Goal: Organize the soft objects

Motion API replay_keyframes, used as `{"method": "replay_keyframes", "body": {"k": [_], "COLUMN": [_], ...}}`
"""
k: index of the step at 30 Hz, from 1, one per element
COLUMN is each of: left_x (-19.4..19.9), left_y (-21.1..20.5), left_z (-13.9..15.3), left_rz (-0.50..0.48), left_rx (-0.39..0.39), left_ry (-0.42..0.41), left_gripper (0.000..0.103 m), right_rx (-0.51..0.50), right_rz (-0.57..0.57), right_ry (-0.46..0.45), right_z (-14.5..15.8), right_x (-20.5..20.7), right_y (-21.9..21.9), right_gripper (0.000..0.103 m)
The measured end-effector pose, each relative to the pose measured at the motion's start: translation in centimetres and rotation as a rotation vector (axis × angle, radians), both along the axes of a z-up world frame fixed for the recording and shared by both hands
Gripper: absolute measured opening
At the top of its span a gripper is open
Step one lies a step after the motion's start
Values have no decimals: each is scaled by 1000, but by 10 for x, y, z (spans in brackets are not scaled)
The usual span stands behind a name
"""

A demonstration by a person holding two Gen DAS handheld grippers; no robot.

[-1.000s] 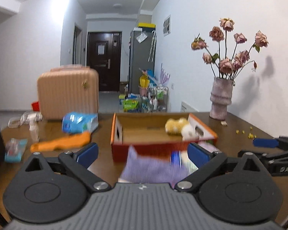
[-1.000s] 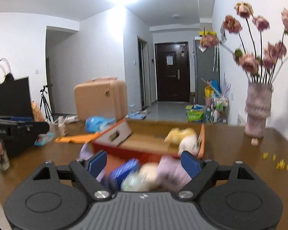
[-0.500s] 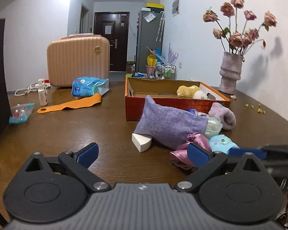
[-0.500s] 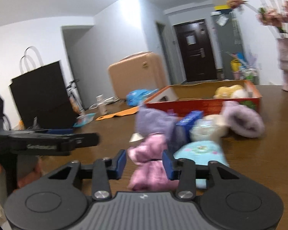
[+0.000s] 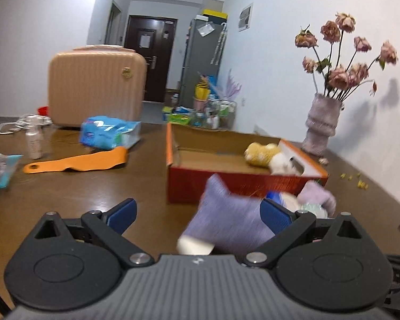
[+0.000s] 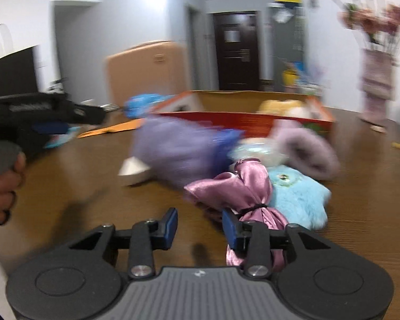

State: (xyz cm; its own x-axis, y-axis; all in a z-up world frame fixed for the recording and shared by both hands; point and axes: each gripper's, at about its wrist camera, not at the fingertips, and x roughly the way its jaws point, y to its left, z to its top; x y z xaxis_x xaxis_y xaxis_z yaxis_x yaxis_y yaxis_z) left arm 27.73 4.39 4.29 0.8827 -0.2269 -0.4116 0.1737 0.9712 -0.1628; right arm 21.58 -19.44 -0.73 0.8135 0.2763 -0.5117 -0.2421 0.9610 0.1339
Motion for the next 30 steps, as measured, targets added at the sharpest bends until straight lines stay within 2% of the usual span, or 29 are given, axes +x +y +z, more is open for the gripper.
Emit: {"method": "replay_keyframes", "body": {"k": [3,4,6,8,11,13,15,16,18,19,20,21,24,27,30], "left_x": [25,33,44,55,69,74,79,82,89,92,94,95,83,58,19], "left_y": [-7,-9,-11,-11,-8,-8,-6,-5,-4,-4,-6,-7,-10,-11,-16], "left_z": [-3,-5,-10,-15,-16,-15,-15,-16,-19,-21,-23,-24,-15,1,-4], "left_rz": [-54,-75,-91,-102,-148,-164,-169,-187,-236,-265,-293,-307,-303,-316,-261], "left_rx": [-27,-26,-20,-11,-10,4,0,-14,-40,-50,-53,-46,-15,-45,-61], "left_ry": [15,22,37,63,99,87,74,86,135,168,193,210,173,88,45], "left_gripper": [100,99,99,99,99,99,93,85,63,35,15,13,9,9,9], "right_rx": [77,105,151,190,186,191,201,206,207,200,191,179,135,76,3], "right_rz": [-34,-29,-1,26,37,30,29,37,71,84,96,113,138,161,193], "right_ry": [-52,-68,-88,-96,-104,-107,-104,-98,-88,-83,-80,-84,-133,-186,-208], "right_z": [11,15,20,18,13,9,7,6,5,4,4,6,18,27,28], "right_x": [1,4,8,18,30,36,41,43,46,49,50,49,40,24,2], "right_y": [-12,-13,-7,0,11,15,17,18,20,21,23,24,24,20,19], "right_gripper": [45,45,53,55,55,55,52,49,23,18,9,6,5,5,8]}}
